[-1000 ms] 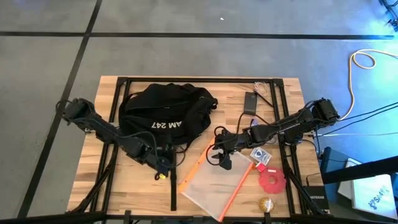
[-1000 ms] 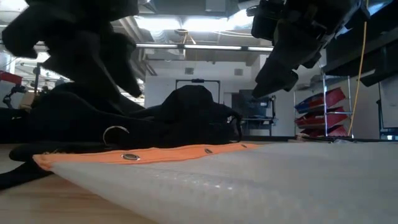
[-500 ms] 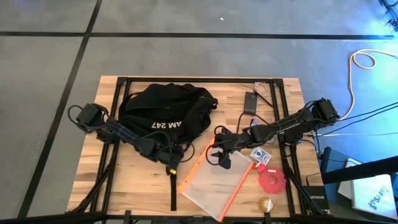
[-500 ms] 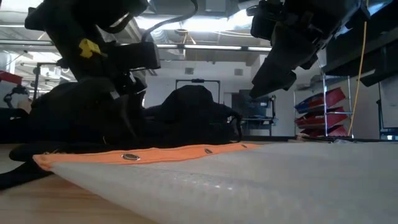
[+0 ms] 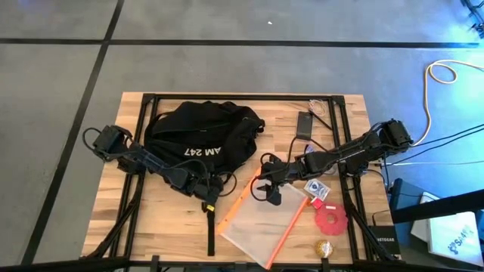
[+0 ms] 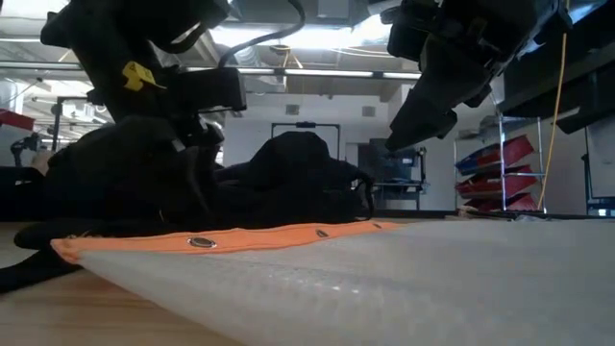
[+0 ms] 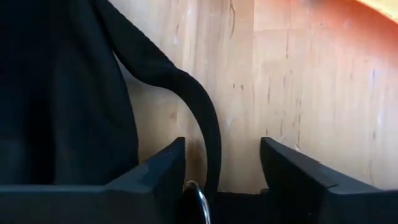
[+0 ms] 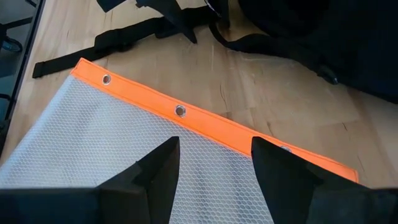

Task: Unpack backpack
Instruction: Move the black backpack to the top left of the table

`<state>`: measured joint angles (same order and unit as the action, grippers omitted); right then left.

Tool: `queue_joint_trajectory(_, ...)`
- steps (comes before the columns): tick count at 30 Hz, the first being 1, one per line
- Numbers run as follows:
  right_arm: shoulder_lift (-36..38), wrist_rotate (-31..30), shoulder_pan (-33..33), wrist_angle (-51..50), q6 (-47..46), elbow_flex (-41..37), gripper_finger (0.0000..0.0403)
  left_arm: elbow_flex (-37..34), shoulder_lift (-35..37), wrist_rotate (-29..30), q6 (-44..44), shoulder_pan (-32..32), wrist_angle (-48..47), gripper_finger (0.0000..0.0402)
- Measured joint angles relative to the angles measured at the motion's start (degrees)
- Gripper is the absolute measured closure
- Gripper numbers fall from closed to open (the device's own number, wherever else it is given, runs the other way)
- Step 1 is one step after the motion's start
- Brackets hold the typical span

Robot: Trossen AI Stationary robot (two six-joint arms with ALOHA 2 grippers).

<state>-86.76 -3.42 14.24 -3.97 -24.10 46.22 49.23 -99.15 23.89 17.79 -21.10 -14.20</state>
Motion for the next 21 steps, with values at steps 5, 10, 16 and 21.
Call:
queue_joint_trajectory(5,0.0,0.0,0.0,0.0,0.0,0.0,0.0221,0.0,0.0,-0.4,0.1,0.6,-0.1,0.0275)
queue_joint_trajectory(10,0.0,0.0,0.0,1.1,0.0,0.0,0.0221,0.1,0.1,-1.3,-0.2,1.2,0.2,0.0334)
queue_joint_trajectory(16,0.0,0.0,0.0,4.1,0.0,0.0,0.0221,0.2,0.3,-1.5,-2.1,1.3,1.1,0.0393)
queue_joint_trajectory(21,0.0,0.0,0.0,2.7,0.0,0.0,0.0221,0.2,0.3,-1.5,-1.9,1.3,1.5,0.0391)
